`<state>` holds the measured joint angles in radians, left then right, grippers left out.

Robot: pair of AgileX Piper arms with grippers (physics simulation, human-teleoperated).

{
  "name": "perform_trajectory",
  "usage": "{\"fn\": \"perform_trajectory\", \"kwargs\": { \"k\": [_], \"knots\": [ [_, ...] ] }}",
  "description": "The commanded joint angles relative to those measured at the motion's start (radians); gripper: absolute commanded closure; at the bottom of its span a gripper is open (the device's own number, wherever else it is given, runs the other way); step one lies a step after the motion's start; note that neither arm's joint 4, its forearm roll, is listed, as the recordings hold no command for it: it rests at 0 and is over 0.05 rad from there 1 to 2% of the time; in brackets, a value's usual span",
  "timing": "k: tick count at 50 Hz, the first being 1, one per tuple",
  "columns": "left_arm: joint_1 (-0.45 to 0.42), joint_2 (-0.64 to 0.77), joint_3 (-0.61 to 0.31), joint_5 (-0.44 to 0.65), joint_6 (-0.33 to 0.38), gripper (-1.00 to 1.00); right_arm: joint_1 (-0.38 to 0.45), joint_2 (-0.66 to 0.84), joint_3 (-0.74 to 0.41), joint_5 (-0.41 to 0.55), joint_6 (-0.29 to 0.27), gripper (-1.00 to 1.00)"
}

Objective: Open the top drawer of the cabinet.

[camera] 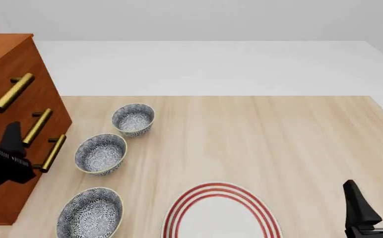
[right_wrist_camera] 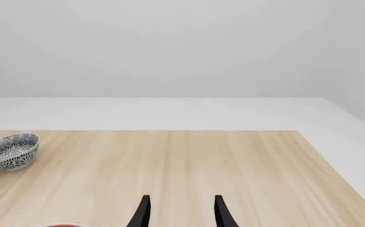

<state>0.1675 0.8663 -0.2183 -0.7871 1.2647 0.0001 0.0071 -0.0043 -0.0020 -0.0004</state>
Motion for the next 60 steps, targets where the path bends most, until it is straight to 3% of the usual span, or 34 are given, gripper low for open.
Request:
{"fn": "perform_trajectory", "kwargs": {
  "k": [1,35,60],
  "knots": [
    [-0.006,0.028,-0.012,0.004,0.026,-1.0,0.0,0.0,0.0,0.0,0.0,-1.0],
    [0.017,0.213,-0.059,-0.085,0.055,-1.0,0.0,0.0,0.0,0.0,0.0,-1.0],
    [0.043,0.27,-0.076,-0.104,0.065,-1.0,0.0,0.0,0.0,0.0,0.0,-1.0]
  ]
}}
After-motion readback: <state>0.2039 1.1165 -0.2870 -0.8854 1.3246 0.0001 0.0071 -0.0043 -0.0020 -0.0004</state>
